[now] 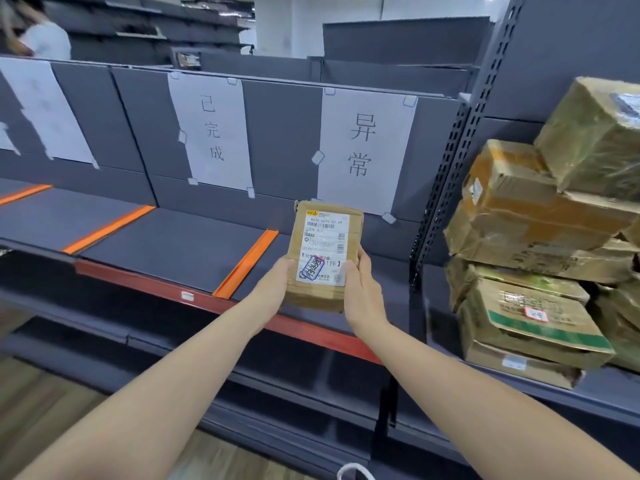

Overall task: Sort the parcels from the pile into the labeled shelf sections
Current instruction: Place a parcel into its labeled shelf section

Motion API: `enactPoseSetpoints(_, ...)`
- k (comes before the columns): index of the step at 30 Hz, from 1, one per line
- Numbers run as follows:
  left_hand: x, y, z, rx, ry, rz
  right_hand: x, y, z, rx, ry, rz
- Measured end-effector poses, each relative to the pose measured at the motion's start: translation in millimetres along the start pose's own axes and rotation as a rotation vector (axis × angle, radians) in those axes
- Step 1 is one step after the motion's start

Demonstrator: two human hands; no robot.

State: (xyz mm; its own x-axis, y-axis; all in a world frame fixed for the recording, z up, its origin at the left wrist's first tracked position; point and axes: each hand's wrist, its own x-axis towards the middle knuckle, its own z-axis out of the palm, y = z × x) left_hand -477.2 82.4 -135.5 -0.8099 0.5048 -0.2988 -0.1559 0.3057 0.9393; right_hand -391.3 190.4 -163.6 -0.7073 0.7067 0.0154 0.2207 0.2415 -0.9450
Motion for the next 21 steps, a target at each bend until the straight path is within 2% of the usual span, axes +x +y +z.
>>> enactPoseSetpoints(6,21.6,-2.8,-59.3,0.025,-0.001,0.028,6.8,-18.9,61.9,0.0,0.004,-0.007)
enactPoseSetpoints(10,30.4,-6.1,-113.3,0.049,-0.056,0.012,6.0,-37.0,112.2,0.02,0.031,0.001)
enactPoseSetpoints(21,55.8,-22.3,-255.6,0.083,-0.075,0.005,1.1,-86.7,251.0,0.027,0.053,0.006)
